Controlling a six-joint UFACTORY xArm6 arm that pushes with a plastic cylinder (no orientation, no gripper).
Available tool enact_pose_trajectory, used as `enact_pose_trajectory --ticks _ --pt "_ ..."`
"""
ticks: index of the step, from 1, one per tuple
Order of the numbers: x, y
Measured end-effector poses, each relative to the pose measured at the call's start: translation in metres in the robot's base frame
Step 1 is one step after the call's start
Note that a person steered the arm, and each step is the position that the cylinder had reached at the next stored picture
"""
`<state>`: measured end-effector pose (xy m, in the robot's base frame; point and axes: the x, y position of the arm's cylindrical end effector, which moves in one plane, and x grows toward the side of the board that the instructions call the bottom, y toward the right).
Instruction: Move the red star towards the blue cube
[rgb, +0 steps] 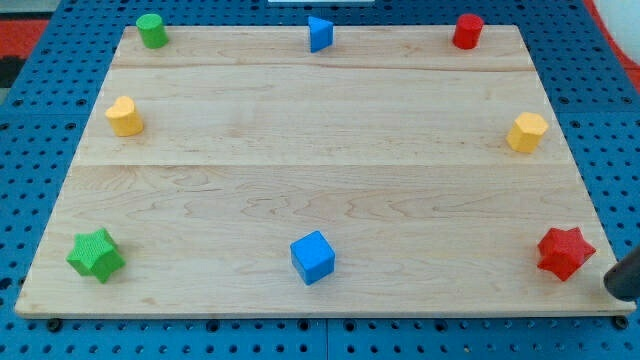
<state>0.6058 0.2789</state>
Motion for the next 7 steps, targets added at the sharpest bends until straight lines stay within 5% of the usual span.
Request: enact_pose_trajectory --ticks 2,3,6,7 --pt "-0.026 -0.006" --pt "-0.026 -0.07" --pt "-0.056 -0.019" --pt "-0.066 -0.081"
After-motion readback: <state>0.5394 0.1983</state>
